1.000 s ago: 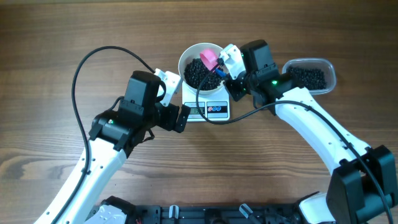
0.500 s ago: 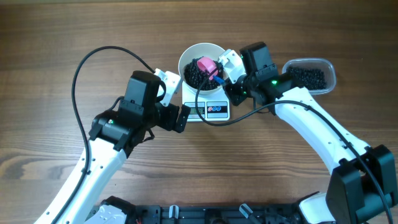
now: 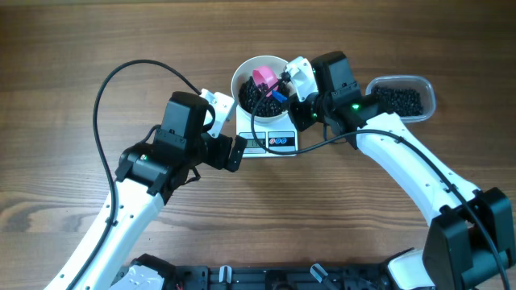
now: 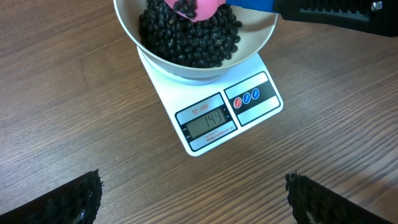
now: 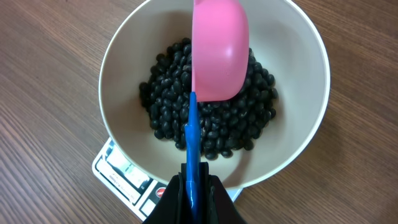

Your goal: Scoop item into bowl and weigh 150g on scale

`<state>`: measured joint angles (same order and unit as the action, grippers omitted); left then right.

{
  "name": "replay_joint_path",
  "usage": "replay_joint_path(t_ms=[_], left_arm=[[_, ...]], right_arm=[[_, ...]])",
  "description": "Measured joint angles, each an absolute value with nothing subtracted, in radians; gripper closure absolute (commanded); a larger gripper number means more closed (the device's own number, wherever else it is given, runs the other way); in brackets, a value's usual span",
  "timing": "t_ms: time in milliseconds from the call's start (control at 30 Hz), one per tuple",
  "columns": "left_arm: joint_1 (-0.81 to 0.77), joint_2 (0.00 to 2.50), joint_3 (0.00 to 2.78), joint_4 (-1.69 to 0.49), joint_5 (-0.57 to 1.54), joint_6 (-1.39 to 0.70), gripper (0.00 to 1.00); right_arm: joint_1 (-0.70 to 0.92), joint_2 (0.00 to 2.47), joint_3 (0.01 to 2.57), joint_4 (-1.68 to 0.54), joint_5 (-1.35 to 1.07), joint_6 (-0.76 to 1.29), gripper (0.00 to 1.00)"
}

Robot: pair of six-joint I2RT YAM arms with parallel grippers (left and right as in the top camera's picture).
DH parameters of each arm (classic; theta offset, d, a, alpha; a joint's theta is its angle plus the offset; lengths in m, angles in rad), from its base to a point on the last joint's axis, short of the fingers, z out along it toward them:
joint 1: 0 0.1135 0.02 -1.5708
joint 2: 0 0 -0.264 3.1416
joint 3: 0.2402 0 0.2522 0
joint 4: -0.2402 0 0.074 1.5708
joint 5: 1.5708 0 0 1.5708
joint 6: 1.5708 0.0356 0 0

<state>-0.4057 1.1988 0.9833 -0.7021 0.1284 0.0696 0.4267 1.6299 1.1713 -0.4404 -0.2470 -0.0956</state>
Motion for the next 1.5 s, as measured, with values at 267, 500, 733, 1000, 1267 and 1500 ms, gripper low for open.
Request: replay_joint_path(t_ms=[267, 500, 733, 1000, 1267, 1500], left_arm=[[-0.406, 1.199, 0.983, -0.702, 0.128, 0.070, 0.00], [-0.406, 1.199, 0.983, -0.702, 0.128, 0.070, 0.00], [-0.406, 1.199, 0.983, -0.702, 0.128, 0.070, 0.00], [-0.406, 1.199, 0.983, -0.702, 0.128, 0.070, 0.00], [-0.406, 1.199, 0.983, -0.702, 0.128, 0.070, 0.00], [-0.406, 1.199, 0.983, -0.702, 0.128, 0.070, 0.00]], right_arm=[[0.427, 1.559, 1.171, -0.440, -0.256, -0.045, 0.96], [0.427, 1.555, 1.171, -0.436, -0.313, -0.015, 0.96], [0.427, 1.555, 1.171, -0.437, -0.286, -0.065, 0.96], [0.427, 1.555, 1.171, -0.450, -0.260, -0.120, 0.96], [0.427, 1.555, 1.171, -0.453, -0.223, -0.098, 0.96], [0.427, 1.555, 1.171, -0.455, -0.247, -0.093, 0.96]])
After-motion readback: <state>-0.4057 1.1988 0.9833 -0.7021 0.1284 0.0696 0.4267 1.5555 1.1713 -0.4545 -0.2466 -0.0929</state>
